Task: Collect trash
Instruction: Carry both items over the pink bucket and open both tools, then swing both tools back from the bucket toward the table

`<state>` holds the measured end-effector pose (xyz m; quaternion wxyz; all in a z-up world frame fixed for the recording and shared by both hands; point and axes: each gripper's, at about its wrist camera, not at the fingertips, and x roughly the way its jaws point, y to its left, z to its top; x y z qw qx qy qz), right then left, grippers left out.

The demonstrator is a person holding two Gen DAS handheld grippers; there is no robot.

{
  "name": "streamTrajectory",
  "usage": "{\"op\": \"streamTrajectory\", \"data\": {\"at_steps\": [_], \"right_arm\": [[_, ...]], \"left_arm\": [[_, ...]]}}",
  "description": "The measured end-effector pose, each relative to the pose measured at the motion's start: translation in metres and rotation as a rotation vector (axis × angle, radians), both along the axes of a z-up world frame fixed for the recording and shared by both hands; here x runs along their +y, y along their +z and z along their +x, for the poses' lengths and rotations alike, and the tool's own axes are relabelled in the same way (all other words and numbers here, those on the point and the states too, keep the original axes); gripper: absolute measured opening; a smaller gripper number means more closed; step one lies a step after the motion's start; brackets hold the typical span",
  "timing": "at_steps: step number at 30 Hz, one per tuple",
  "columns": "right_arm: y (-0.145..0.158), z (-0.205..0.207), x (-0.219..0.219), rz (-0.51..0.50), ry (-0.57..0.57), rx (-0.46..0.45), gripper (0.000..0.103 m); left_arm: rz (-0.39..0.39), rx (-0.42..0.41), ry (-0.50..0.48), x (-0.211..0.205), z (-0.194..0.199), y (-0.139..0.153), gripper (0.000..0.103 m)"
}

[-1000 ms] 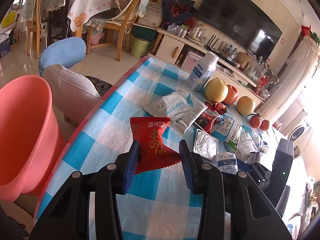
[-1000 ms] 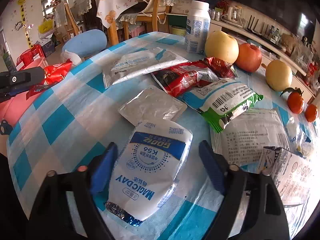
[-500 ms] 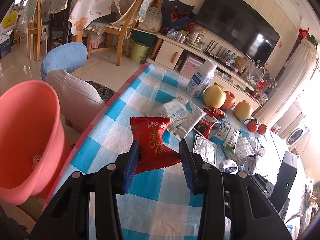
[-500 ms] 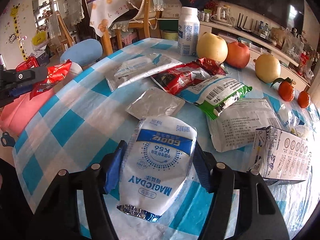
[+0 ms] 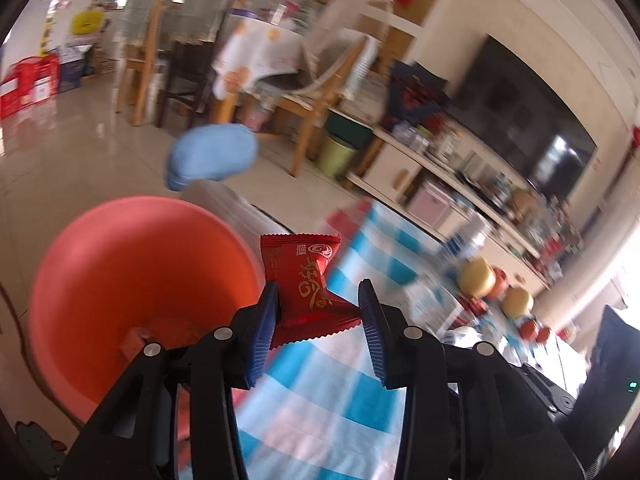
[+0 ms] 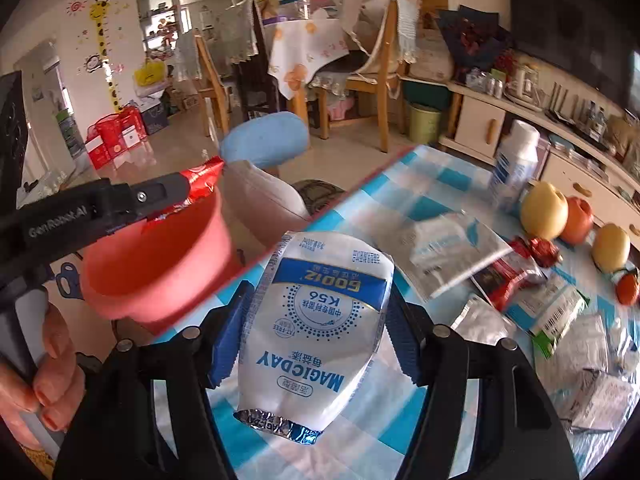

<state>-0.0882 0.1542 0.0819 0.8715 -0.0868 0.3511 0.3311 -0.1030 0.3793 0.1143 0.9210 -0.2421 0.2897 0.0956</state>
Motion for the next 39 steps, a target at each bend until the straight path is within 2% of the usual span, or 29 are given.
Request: {"op": "streamTrajectory", "data": {"at_steps": [6,11,14,15,16,17,18,23,28,33,39], "right_arm": [[0.021,-0.01,0.086,-0.022,0.149,-0.072,0.065],[0.018,-0.016,0.145,-0.07,0.247,-0.109,0.065],[0.007,-0.014,0.169,-0.102,0.287,-0.096,0.065],[0.002,-0.013,0.175,-0.109,0.302,-0.086,0.067],[-0.003,-0.013,0.181,-0.122,0.313,-0.081,0.073],[-0.006,-0.012,0.184,-0.135,0.311,-0.085,0.08],[-0.01,-0.012,0.186,-0.141,0.307,-0.088,0.087],[-0.01,-0.009,0.175,-0.098,0.265,-0.073,0.088],[0.0,-0.012,0.144,-0.069,0.173,-0.095,0.088],[0.004,-0.018,0.105,-0.084,0.097,-0.132,0.088],[0.0,-0.033,0.056,-0.1,0.038,-0.156,0.091]], "left_arm": [[-0.055,0.025,0.226,0.07,-0.017,-0.012,0.042],[-0.114,0.055,0.304,0.106,-0.022,-0.024,0.042],[-0.138,0.06,0.34,0.119,-0.024,-0.028,0.044],[-0.144,0.061,0.359,0.124,-0.026,-0.029,0.052],[-0.146,0.059,0.376,0.127,-0.027,-0.03,0.058],[-0.139,0.058,0.393,0.13,-0.028,-0.03,0.07],[-0.132,0.058,0.405,0.129,-0.027,-0.031,0.072],[-0.127,0.047,0.407,0.135,-0.026,-0.031,0.08],[-0.004,-0.004,0.414,0.115,-0.025,-0.02,0.089],[0.096,-0.081,0.319,0.086,-0.02,-0.003,0.09],[0.243,-0.122,0.198,0.04,-0.01,0.012,0.09]]}}
